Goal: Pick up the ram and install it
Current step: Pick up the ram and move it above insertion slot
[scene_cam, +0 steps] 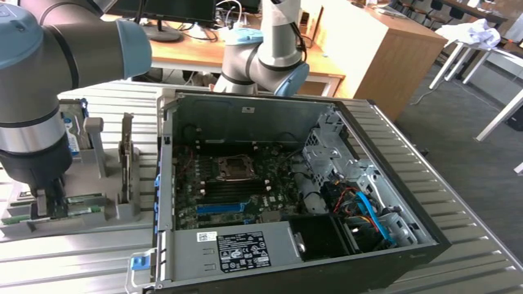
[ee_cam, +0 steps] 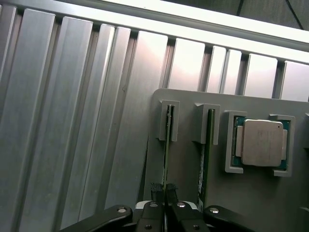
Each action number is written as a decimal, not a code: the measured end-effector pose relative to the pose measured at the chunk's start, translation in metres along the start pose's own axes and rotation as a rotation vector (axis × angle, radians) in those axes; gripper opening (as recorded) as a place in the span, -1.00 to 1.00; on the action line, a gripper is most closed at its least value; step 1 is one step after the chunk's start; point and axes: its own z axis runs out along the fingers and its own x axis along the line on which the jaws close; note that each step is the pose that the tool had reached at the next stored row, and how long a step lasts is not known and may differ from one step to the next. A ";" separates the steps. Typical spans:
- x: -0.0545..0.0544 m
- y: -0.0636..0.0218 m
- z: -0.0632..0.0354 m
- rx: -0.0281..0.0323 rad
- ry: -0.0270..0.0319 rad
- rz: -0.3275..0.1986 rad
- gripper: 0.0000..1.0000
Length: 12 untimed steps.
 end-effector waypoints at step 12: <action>0.000 0.0002 -0.0056 -0.0001 0.0000 0.000 -0.73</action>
